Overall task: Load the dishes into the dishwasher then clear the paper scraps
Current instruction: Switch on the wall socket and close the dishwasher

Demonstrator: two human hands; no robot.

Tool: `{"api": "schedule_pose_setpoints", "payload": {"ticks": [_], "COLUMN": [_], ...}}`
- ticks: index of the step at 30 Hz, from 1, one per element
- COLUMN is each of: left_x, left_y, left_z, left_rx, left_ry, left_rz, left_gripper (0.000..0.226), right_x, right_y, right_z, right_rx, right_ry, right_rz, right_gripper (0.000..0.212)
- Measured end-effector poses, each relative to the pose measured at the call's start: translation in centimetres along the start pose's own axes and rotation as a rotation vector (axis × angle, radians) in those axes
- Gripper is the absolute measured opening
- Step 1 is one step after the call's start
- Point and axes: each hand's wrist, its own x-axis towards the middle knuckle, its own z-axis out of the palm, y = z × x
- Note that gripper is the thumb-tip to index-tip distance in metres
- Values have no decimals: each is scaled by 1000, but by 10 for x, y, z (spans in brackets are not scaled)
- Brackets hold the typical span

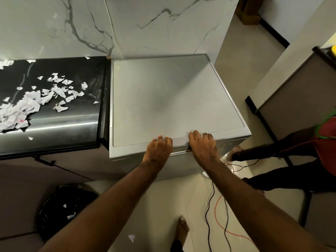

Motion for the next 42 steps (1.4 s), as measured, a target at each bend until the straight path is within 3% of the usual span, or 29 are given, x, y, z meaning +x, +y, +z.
{"api": "schedule_pose_setpoints", "payload": {"ticks": [4, 7, 13, 16, 22, 30, 42], "left_x": [1, -1, -10, -11, -2, 49, 190], "left_y": [-5, -7, -5, -7, -35, -107, -238], "left_z": [-2, -4, -14, -13, -23, -43, -114], "left_rx": [-9, -116, -305, -398, -470, -530, -538], "left_ry": [-67, -184, -290, -275, -247, -162, 47], "left_rz": [11, -16, -106, -143, -237, -324, -230], "left_gripper": [27, 42, 73, 73, 77, 78, 83], "right_x": [4, 7, 17, 23, 59, 145, 290], "right_y": [5, 9, 32, 41, 33, 11, 25], "right_z": [1, -1, -20, -24, -34, -70, -130], "right_rx": [50, 114, 295, 439, 659, 825, 910], "right_ry": [-11, -68, -172, -216, -173, -77, 83], "right_rz": [-26, -75, -96, -35, 31, -44, -85], "right_gripper": [30, 28, 57, 63, 53, 47, 48]}}
